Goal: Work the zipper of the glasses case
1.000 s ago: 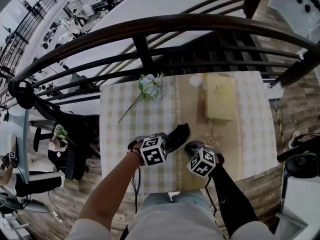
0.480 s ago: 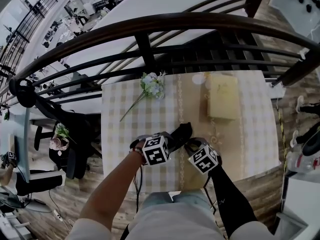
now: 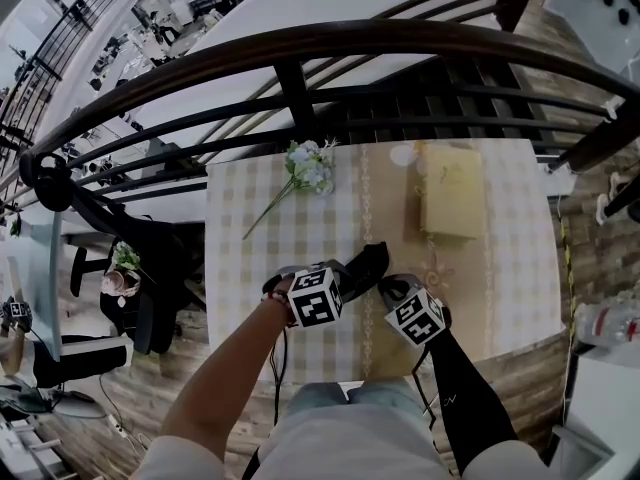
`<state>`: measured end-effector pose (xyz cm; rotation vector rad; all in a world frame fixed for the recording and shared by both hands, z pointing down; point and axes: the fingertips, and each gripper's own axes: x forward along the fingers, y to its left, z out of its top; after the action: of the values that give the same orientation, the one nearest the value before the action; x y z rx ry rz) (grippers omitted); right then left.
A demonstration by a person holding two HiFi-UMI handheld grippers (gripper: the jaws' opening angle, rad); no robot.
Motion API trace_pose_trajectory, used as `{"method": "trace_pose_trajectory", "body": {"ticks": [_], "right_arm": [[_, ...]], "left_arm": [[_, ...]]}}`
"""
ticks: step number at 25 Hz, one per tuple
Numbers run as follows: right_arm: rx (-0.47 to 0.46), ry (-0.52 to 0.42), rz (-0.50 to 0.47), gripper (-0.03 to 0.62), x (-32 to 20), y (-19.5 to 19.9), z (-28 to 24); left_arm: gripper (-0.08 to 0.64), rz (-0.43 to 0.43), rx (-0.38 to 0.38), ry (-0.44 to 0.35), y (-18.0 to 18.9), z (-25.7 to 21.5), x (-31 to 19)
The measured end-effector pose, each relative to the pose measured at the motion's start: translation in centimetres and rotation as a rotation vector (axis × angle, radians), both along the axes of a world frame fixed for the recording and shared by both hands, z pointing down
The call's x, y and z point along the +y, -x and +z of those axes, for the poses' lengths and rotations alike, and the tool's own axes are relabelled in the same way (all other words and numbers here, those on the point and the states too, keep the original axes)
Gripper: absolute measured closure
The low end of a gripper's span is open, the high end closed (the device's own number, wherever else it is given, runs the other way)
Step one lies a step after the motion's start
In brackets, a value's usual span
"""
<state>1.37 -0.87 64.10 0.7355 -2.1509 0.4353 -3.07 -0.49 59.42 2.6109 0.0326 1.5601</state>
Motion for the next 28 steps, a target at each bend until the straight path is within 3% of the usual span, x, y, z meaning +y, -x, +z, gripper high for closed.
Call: {"method": "trace_pose_trajectory", "body": {"ticks": [9, 28], "right_arm": [[0.131, -0.07, -0.091, 0.563, -0.1, -0.4, -0.1], [0.114, -0.05, -0.217, 0.565, 3.1, 3.3, -0.2]], "left_arm": [[0.497, -0.015, 0.013, 0.013, 0.0, 0.1, -0.1], [0.497, -0.013, 0.018, 0.015, 0.0, 0.1, -0.1]]}}
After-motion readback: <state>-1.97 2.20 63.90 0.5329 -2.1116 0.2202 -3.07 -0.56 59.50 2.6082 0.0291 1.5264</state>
